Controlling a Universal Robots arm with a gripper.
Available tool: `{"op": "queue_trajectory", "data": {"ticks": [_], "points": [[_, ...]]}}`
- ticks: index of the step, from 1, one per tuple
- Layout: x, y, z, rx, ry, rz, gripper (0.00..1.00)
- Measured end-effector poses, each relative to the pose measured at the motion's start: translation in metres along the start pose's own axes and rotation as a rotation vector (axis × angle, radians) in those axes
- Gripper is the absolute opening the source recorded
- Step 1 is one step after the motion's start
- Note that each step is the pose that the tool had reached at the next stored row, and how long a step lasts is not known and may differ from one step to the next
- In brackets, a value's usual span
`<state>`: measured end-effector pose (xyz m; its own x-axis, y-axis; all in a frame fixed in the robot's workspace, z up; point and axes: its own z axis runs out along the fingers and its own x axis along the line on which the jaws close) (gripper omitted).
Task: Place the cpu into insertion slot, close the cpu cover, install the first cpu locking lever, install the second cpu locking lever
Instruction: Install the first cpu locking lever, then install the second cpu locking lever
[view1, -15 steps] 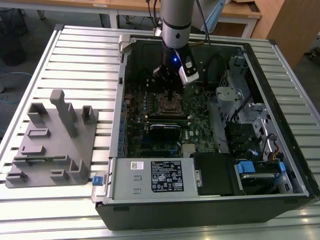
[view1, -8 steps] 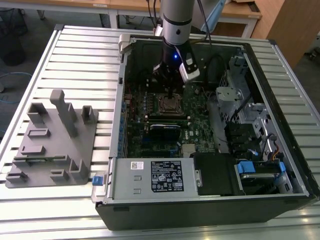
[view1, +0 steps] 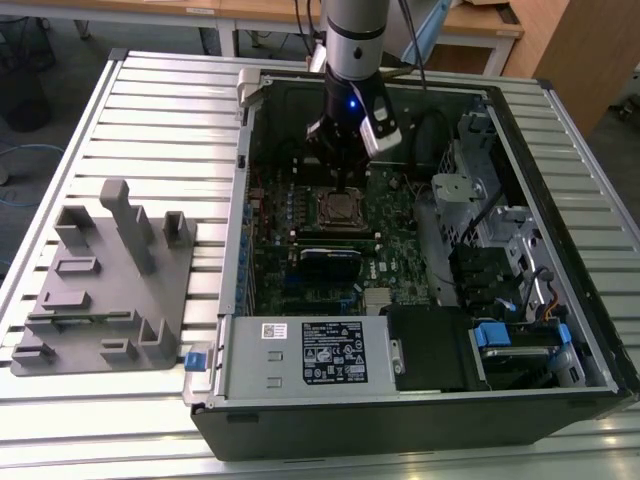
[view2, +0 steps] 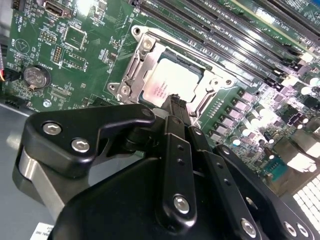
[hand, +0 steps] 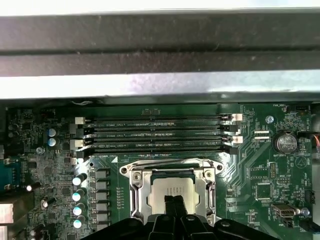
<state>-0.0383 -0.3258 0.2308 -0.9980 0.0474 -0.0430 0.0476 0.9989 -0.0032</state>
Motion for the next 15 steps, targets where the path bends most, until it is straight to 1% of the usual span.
{"op": "queue_trajectory", "data": {"ticks": [2,5,7,15], "points": [[-0.0001,0.0000,-0.0021,0.0001,0.0000,0.000,0.11],[-0.0001,0.0000,-0.0024,-0.0003,-0.0002,0.000,0.11],[-0.0003,0.0000,-0.0067,0.0001,0.0000,0.000,0.11],[-0.0003,0.0000,-0.0073,0.0001,0.0000,0.000,0.11]]}}
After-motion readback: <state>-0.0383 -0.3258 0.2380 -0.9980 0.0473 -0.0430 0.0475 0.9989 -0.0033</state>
